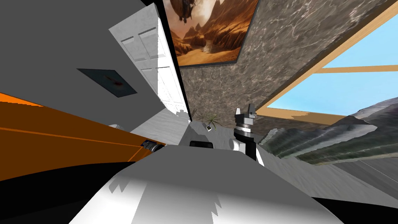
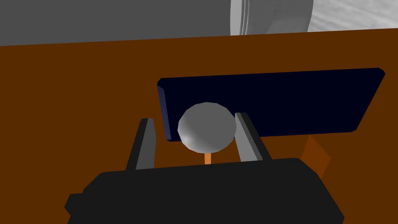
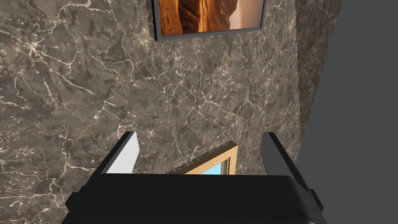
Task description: Push the door open
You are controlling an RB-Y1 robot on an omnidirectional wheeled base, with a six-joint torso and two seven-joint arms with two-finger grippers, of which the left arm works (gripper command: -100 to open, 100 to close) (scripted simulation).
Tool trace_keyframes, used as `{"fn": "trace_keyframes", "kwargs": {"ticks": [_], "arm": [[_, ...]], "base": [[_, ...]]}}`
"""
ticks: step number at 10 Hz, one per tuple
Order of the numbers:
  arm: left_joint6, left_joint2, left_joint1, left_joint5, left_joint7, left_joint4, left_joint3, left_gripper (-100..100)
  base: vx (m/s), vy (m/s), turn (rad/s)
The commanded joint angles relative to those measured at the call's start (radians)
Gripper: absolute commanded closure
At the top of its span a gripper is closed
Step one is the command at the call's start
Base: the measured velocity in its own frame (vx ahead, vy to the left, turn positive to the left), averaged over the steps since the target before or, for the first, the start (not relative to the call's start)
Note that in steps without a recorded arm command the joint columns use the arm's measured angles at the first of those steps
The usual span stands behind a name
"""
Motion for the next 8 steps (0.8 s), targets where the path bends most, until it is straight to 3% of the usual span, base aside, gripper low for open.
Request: {"fn": "trace_keyframes", "kwargs": {"ticks": [1,5,6,8], "arm": [[0.001,0.0,0.0,0.0,0.0,-0.001,0.0,100],[0.001,0.0,0.0,0.0,0.0,-0.001,0.0,100],[0.008,0.015,-0.002,0.002,-0.003,-0.002,0.019,100],[0.009,0.019,-0.003,0.002,-0.003,-0.003,0.024,100]], "base": [[-0.011,-0.022,0.006],[-0.002,-0.007,-0.001],[0.034,0.069,0.011],[0.055,0.114,0.003]]}}
